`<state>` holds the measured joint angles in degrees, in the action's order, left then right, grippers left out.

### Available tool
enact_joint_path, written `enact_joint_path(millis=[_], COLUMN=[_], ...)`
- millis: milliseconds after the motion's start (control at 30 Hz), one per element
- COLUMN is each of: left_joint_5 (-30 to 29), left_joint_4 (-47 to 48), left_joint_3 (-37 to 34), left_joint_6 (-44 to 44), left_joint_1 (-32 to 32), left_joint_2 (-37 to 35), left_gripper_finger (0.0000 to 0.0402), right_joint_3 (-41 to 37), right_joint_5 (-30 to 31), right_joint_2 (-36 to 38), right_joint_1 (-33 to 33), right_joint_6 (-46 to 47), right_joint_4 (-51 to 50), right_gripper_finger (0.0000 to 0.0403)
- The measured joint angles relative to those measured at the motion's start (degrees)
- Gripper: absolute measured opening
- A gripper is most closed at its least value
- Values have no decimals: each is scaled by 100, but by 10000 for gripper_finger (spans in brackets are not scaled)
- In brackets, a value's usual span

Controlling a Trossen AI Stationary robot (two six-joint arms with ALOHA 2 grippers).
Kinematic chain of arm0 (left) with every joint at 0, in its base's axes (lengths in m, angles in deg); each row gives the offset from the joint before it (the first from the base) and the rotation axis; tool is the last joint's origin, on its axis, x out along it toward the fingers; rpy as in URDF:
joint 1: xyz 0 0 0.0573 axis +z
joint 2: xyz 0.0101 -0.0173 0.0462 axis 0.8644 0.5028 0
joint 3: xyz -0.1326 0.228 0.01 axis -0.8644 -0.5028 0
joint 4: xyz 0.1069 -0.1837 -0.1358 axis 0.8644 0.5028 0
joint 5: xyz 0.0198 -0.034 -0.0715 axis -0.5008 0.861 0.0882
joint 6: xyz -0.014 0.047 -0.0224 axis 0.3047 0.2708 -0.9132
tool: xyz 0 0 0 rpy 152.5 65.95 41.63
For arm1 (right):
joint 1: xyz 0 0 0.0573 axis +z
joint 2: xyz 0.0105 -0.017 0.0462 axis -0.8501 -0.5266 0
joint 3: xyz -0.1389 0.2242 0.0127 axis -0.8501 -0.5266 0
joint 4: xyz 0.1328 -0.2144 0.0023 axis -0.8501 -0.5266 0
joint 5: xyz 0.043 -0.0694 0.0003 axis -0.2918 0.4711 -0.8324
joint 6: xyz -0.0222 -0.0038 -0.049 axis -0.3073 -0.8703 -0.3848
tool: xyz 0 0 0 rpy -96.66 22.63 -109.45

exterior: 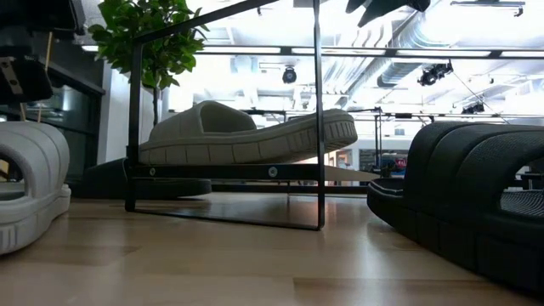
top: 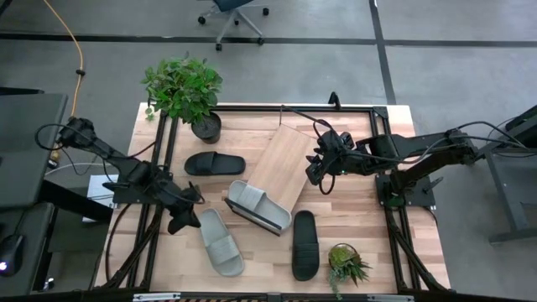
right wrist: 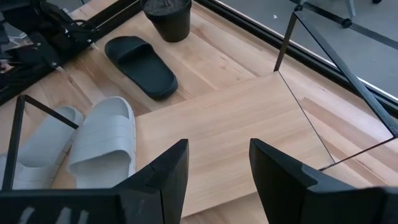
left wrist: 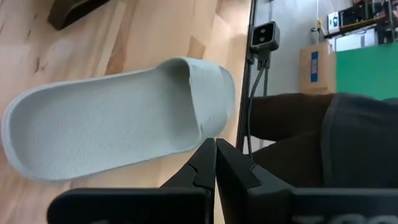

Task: Pick and place slides into the shelf
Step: Put the gray slide on the shelf

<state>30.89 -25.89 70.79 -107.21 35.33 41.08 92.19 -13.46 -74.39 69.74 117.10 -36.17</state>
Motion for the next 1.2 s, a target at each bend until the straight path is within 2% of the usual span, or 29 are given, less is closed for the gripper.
enact_joint_path(millis=[200,500,700,967,1200], left_joint_5=[-568,-536,-184,-136,-136], left_joint_4=[-311,-1068,-1805,-2795,-2881], left_joint_3=[-2,-4,-9,-1,-12], left_joint_6=[-45,-556,-814,-942,-1075], left_joint_1=[-409,-453,-455,-454,-453], left_joint_2=[496,1460,2199,2988,3286], left_gripper_finger=[15,138,191,204,194], right_joint_3=[0,0,0,0,0], right_joint_5=[-134,-302,-393,-434,-499], right_joint_2=[0,0,-1,-2,-2], right_joint_1=[-1,-1,-1,14,14], right_joint_6=[-1,-163,-410,-633,-873], right_joint_4=[-16,-23,-37,-68,-69], right_gripper_finger=[160,160,160,160,160])
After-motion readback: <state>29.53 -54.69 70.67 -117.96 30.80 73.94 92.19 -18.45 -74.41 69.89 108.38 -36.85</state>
